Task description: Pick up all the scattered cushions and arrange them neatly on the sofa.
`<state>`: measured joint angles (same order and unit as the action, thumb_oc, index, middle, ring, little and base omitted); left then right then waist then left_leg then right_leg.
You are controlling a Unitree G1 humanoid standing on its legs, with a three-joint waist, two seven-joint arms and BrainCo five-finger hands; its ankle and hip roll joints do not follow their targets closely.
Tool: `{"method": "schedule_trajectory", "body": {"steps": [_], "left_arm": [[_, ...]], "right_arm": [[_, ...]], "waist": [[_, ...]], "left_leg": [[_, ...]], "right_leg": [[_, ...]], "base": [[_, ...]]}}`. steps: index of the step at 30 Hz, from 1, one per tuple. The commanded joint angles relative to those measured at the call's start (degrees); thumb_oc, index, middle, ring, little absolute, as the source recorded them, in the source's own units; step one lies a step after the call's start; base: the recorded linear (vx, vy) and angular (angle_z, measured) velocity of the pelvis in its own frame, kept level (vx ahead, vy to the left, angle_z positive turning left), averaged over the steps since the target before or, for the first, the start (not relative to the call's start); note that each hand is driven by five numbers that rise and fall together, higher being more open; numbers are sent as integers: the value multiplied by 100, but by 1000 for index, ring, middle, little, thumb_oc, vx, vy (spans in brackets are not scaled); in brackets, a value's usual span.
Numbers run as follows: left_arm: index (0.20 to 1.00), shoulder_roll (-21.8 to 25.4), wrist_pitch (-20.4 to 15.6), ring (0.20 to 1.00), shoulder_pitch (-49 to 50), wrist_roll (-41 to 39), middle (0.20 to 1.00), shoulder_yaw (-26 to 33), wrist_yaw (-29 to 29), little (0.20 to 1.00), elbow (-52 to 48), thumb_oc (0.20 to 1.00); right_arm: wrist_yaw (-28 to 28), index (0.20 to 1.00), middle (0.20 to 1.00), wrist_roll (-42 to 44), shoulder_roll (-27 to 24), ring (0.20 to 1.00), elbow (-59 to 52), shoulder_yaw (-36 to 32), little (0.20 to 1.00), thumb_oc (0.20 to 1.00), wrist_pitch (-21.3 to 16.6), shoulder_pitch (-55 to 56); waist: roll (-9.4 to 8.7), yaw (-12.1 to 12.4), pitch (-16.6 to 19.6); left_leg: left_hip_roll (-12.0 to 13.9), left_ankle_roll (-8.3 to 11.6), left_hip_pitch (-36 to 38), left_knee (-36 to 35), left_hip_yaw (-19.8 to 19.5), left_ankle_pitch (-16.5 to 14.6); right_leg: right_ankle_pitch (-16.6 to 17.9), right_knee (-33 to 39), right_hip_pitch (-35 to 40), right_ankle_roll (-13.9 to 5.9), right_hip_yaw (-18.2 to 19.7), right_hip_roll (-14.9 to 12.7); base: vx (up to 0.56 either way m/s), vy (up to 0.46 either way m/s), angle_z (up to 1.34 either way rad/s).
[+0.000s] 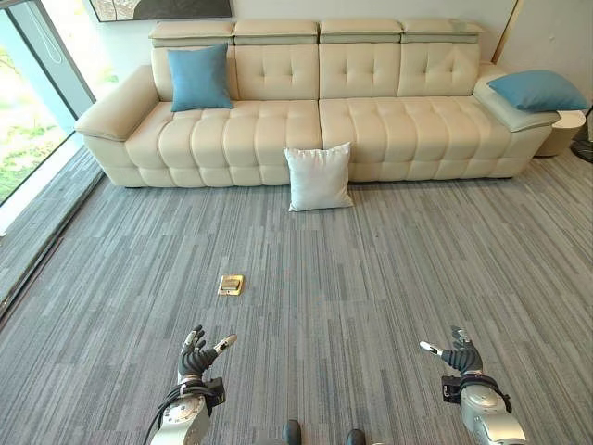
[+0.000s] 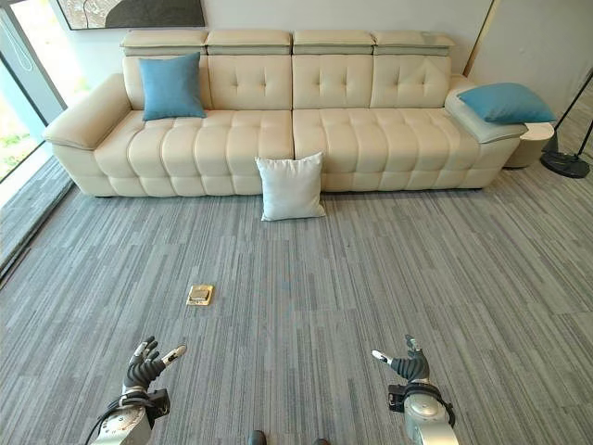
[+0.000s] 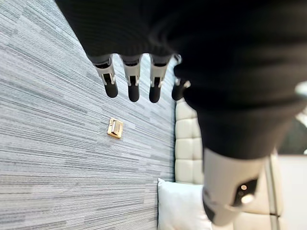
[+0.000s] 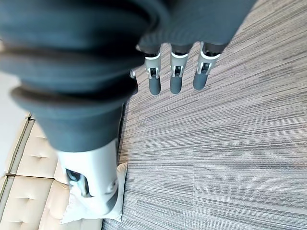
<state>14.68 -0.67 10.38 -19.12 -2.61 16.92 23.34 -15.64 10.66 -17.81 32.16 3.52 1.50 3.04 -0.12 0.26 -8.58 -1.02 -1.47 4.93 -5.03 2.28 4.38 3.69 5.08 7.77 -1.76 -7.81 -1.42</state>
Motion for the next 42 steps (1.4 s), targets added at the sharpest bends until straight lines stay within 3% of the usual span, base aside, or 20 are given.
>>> {"method": "schedule_trajectory", "body": {"steps": [1, 42], "left_arm": [[1000, 85, -121, 1000, -377, 164, 1000, -165, 8, 1000, 197, 1000], [1000, 148, 39, 1000, -263, 110, 1000, -255, -37, 1000, 365, 1000]], "right_arm": [[-35, 1000, 1000, 138, -9, 1000, -227, -158, 1000, 1000, -255, -200], [4, 1000, 1000, 31, 70, 1000, -130, 42, 1000, 1000, -91, -137]], "waist": [[-72, 20, 81], [-74, 12, -109]], "left_leg": [[42, 325, 439, 3, 32, -783], [6, 267, 219, 3, 18, -746]], "right_leg": [[-675, -8, 118, -282, -94, -105], [-597, -8, -80, -330, -102, -161]], "base": [[0, 0, 0], [0, 0, 0]]}}
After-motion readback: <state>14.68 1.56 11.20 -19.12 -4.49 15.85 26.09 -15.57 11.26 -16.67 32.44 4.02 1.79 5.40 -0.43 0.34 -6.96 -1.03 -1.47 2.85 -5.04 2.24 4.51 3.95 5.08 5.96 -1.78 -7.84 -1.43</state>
